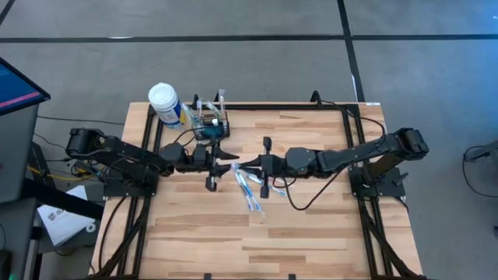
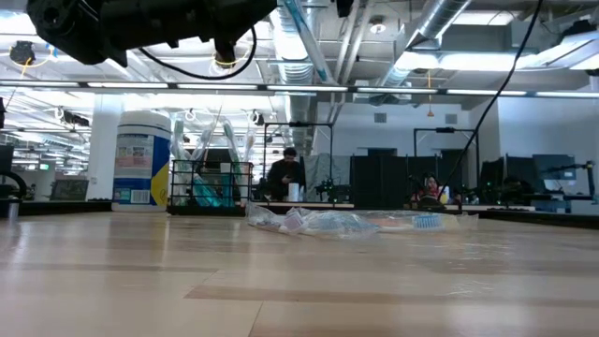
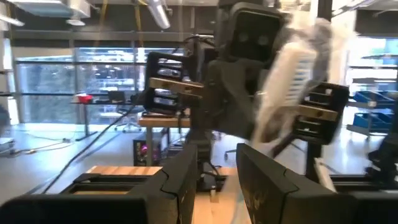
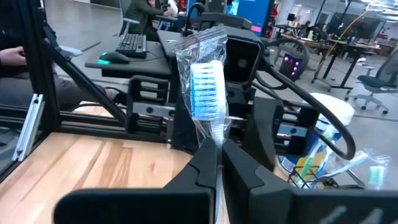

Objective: Pick & Place toothbrushing station
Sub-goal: Put the blue toothbrush into the black wire organizer

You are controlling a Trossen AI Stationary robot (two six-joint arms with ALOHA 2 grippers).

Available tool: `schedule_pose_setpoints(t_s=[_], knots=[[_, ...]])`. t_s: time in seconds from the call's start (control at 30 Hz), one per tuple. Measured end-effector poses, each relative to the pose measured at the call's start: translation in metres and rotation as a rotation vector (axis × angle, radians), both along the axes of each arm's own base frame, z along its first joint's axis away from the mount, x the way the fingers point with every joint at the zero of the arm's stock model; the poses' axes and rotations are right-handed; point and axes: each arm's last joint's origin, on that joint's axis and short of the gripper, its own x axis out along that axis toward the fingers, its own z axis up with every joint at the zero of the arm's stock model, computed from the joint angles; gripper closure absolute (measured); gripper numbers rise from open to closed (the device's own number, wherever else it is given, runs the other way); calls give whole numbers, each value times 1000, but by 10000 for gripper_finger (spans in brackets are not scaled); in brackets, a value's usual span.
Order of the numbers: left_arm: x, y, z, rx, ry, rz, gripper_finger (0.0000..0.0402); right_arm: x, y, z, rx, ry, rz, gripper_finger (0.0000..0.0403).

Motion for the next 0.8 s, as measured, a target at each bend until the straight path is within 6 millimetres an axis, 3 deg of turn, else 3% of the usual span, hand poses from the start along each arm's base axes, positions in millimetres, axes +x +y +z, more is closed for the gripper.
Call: schedule_pose_setpoints(t_s=[0.8], knots=[[2,-6,-1,25,-28,-100,296,-1,-6,7,9,-43,13,403]])
